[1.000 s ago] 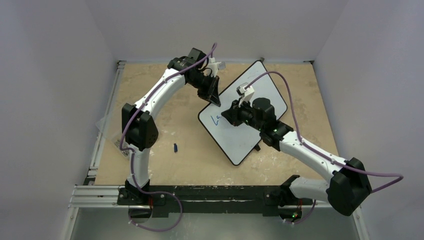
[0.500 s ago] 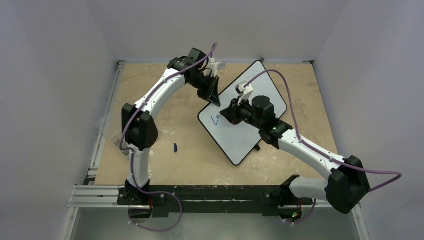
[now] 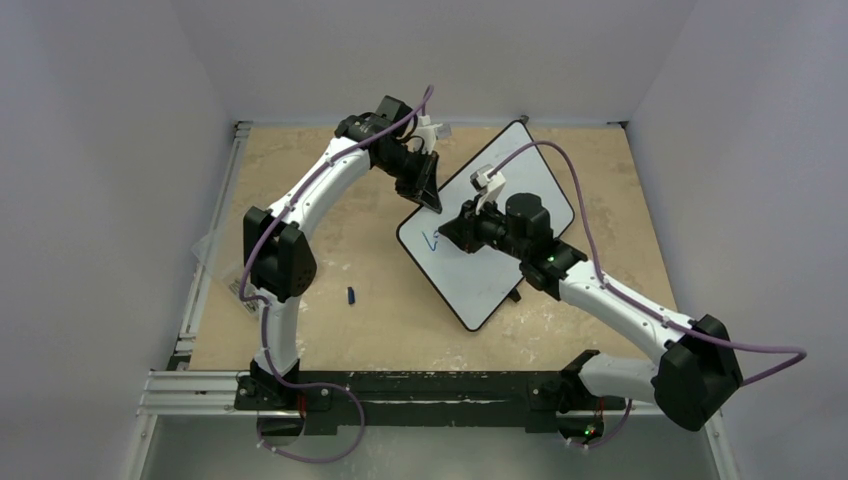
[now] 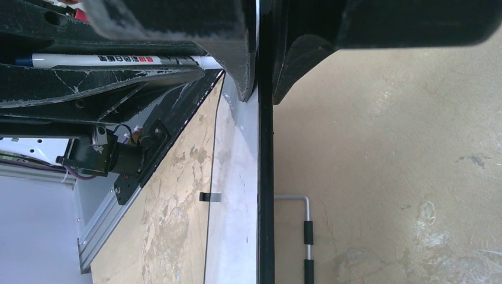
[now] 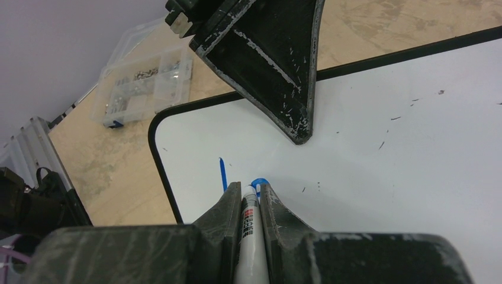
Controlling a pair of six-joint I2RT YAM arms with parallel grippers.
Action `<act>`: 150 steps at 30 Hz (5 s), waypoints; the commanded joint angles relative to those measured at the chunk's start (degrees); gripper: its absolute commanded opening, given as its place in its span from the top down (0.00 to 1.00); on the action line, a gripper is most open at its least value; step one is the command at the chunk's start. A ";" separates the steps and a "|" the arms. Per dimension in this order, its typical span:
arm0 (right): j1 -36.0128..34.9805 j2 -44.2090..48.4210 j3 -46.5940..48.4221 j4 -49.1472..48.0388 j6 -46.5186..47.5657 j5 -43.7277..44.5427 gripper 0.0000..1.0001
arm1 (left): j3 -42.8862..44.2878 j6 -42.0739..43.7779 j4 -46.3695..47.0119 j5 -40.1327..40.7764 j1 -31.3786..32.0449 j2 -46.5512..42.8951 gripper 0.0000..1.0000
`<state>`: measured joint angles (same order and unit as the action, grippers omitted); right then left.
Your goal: Write a sentence on the whiteboard
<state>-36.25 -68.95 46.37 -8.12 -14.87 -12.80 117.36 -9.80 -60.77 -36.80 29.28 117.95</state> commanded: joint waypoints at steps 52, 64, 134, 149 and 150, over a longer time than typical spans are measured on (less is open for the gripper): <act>3.61 -0.89 -0.71 -9.32 -1.94 -2.51 1.00 | -1.87 3.65 1.29 11.13 1.59 -1.15 1.00; 3.53 -1.83 -3.13 -8.67 -1.16 -1.79 1.00 | -1.81 3.73 1.16 11.76 1.62 -1.15 1.00; 5.58 5.93 1.84 1.43 -0.18 5.28 1.00 | -1.79 4.02 1.41 13.07 1.63 -1.18 1.00; 6.22 3.59 -1.69 -3.33 -3.03 3.92 1.00 | -1.87 4.27 1.23 13.33 1.60 -1.64 1.00; 6.19 3.52 -1.80 -3.62 -3.16 3.72 1.00 | -1.87 4.25 1.22 13.37 1.64 -1.59 1.00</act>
<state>-30.30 -65.32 44.73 -7.88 -16.99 -8.47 116.51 -10.13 -60.29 -35.97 29.65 116.92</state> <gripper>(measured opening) 0.090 0.053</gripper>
